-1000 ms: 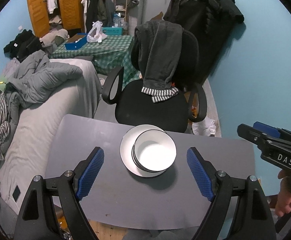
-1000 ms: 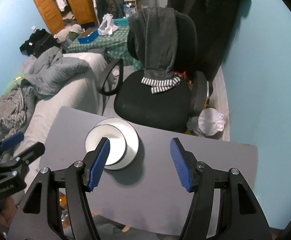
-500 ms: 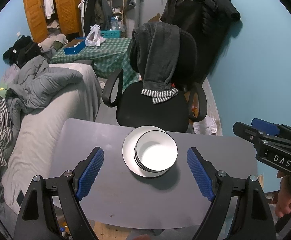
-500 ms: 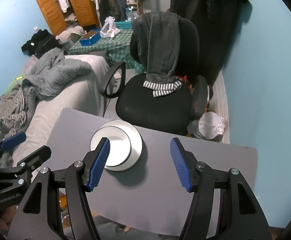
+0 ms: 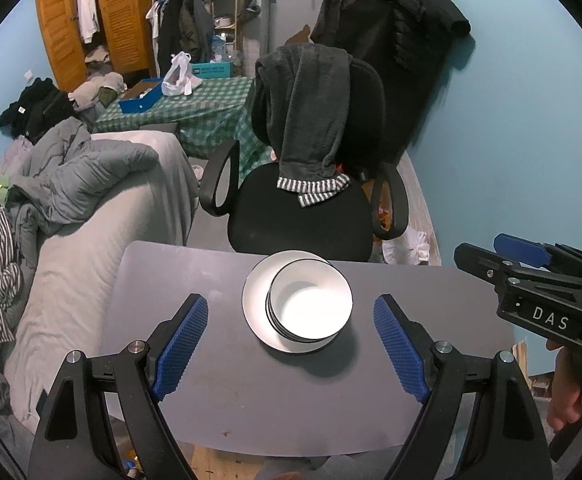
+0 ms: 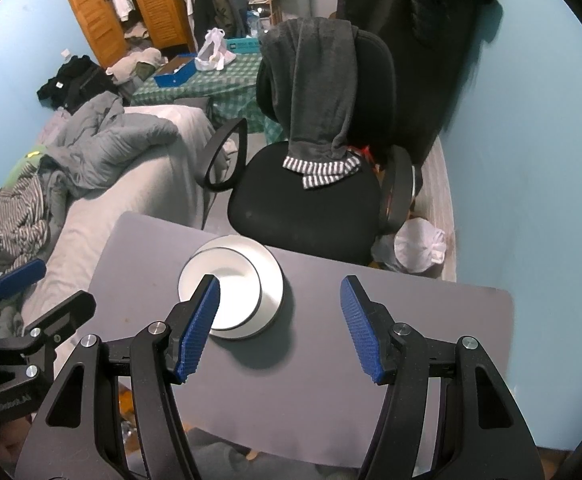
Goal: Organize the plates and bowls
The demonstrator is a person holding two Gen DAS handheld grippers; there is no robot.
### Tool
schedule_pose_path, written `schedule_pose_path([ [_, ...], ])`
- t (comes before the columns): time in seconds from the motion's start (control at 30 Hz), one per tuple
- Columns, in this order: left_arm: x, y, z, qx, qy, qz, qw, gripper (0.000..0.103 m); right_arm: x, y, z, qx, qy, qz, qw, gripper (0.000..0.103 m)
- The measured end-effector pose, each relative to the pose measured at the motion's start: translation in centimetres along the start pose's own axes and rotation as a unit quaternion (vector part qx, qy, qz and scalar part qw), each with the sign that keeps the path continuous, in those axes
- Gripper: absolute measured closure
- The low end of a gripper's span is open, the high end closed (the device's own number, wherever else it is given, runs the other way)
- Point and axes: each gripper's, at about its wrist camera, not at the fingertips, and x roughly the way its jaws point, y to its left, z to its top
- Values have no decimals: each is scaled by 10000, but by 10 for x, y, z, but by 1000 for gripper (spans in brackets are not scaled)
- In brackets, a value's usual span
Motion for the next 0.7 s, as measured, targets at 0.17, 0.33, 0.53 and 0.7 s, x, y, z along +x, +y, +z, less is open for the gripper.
schedule_pose_path([
  [0.17,0,2,-1,-71,52,-38,10000,17,0,1,-1,9,-1,14,10000,42],
  [0.33,-1,5,-4,-68,94,-25,9999,17,2,2,-6,35,37,9,10000,42],
  [0.53,-2,6,-6,-106,99,-73,9999,17,2,2,-5,28,41,6,10000,42],
  [0.7,-2,9,-7,-109,94,-89,9999,17,2,4,-8,34,49,4,10000,42],
])
